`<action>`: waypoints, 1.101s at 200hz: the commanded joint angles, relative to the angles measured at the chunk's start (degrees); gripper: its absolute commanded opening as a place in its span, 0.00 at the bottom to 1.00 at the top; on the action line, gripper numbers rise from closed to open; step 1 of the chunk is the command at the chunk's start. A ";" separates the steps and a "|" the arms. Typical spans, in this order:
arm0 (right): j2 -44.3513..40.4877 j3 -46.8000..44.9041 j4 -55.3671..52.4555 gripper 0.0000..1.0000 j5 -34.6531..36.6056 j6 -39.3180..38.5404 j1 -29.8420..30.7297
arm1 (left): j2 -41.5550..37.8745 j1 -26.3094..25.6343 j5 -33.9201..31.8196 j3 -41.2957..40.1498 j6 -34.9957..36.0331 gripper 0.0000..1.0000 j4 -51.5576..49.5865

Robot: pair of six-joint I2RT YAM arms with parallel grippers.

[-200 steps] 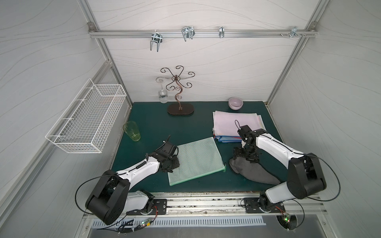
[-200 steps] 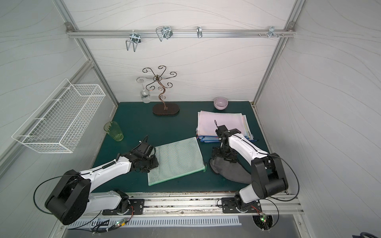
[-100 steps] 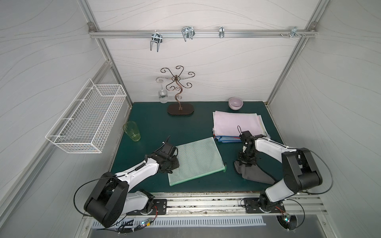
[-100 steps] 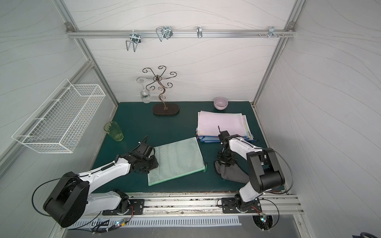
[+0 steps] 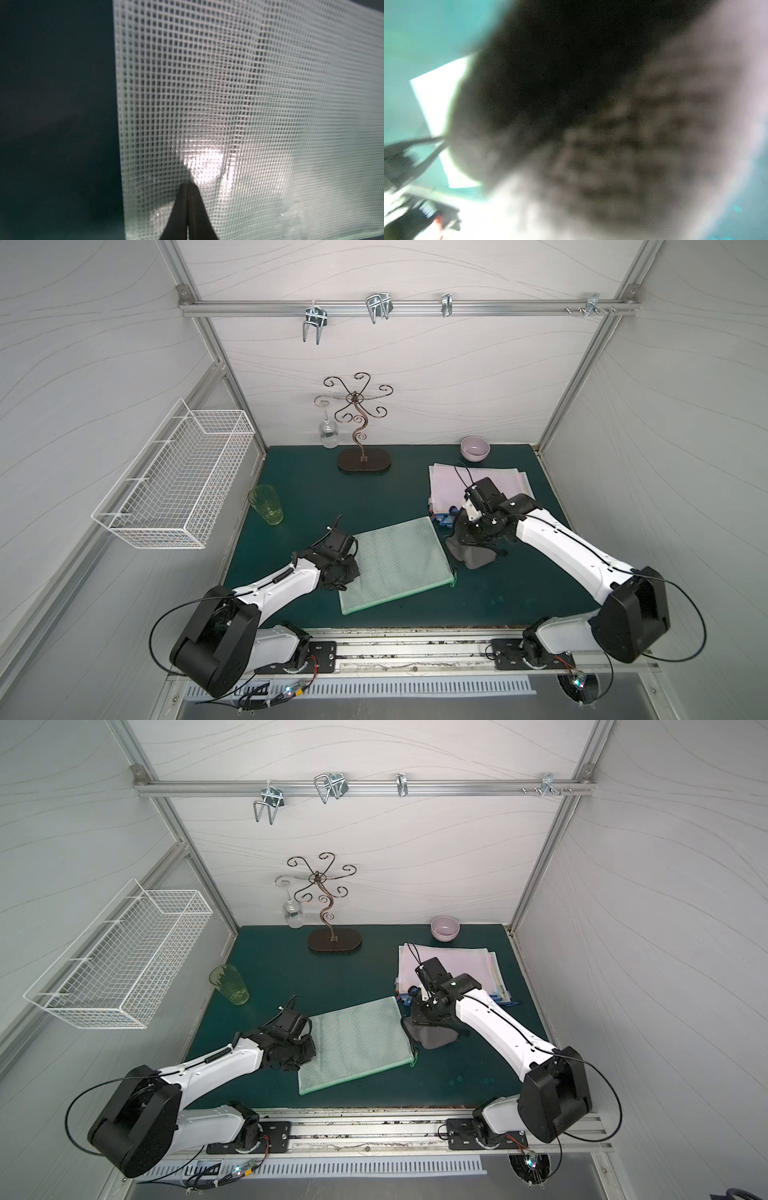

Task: Wipe the document bag
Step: Pick up the cleaning item at the center of the board, then wipe the dirt from the document bag.

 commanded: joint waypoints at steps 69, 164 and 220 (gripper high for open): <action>36.36 24.10 14.98 0.00 -33.57 2.20 15.10 | -0.32 -0.15 -0.59 -1.50 -0.63 0.00 -4.48; 54.98 38.33 3.07 0.00 -21.42 -2.26 11.84 | -4.22 -0.12 -1.29 -3.91 -3.11 0.00 -6.06; 38.95 23.68 -6.30 0.00 2.43 -12.31 6.05 | -3.25 -0.13 -1.02 -4.25 -3.60 0.00 -3.79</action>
